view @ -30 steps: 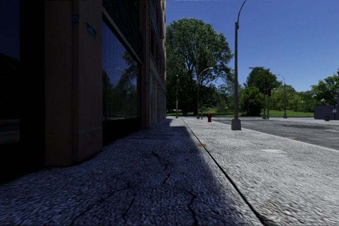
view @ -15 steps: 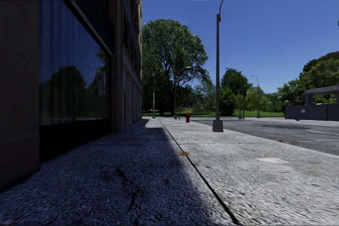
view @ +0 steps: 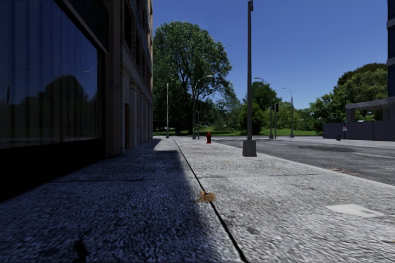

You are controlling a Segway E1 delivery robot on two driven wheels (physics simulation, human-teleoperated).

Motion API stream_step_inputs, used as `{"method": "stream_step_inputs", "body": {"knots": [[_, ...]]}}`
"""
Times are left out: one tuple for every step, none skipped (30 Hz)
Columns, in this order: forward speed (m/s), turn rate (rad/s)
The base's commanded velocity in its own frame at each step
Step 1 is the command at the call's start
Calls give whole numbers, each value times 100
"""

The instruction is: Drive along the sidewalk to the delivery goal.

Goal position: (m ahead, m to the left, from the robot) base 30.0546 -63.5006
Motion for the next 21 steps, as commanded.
{"method": "stream_step_inputs", "body": {"knots": [[197,0],[197,0],[197,0],[197,0],[197,0],[197,0],[197,8],[197,30],[197,30],[197,47],[198,54],[198,52],[198,52],[199,27],[199,0],[199,0],[199,0],[199,0],[199,0],[199,0],[199,0]]}}
